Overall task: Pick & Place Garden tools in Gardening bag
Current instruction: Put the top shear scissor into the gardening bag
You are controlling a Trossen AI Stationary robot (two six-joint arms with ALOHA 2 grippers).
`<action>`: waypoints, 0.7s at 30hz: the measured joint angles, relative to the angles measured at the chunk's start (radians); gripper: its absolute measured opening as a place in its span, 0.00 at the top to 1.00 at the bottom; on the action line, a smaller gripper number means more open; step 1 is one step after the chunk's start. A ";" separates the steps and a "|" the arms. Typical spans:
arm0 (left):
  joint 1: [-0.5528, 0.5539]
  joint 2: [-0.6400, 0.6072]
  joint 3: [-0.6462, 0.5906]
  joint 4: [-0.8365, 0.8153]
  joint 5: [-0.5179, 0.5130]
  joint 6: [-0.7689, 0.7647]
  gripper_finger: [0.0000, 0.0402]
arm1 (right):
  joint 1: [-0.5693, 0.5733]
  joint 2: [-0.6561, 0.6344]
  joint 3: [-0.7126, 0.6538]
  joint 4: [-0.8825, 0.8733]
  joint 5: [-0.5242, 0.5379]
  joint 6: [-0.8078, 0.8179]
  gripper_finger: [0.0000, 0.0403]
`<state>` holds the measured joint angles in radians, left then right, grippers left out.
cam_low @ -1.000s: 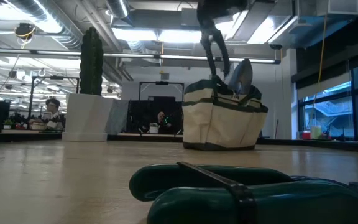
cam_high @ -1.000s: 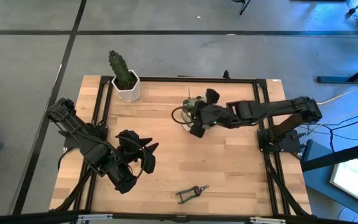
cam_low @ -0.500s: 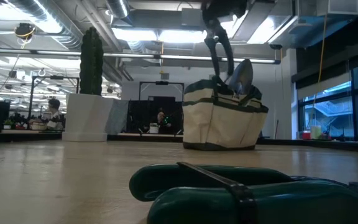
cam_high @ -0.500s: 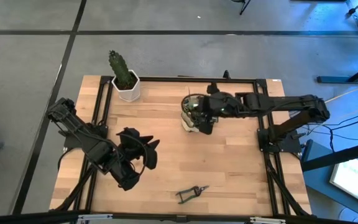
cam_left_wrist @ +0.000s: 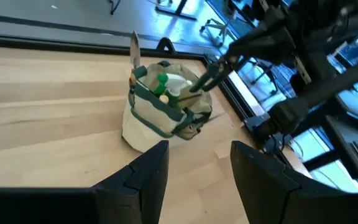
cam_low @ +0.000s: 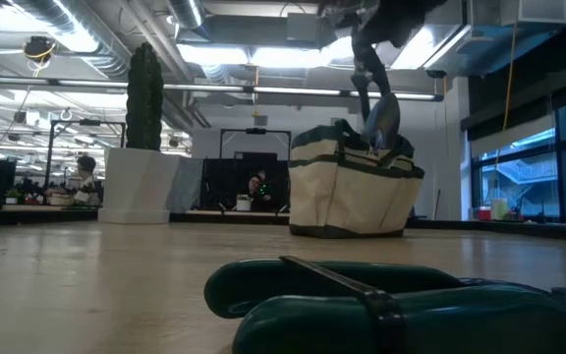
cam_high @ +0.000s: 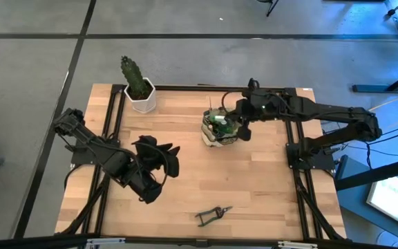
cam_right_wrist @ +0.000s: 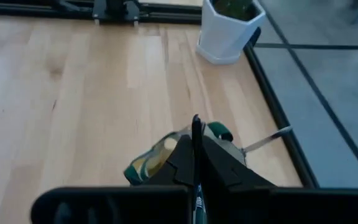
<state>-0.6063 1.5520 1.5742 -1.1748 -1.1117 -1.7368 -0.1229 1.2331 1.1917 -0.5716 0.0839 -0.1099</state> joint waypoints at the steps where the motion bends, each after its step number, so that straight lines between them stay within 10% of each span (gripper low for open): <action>1: 0.007 0.000 0.000 0.000 0.001 -0.005 0.58 | -0.013 -0.003 -0.010 0.003 -0.018 -0.006 0.98; 21: 0.080 0.006 0.000 0.060 0.006 -0.084 0.58 | -0.160 -0.021 -0.159 0.094 -0.306 -0.222 0.98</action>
<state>-0.5262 1.5585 1.5745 -1.1152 -1.1053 -1.8210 -0.2828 1.2125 1.0327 -0.4777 -0.2226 -0.3315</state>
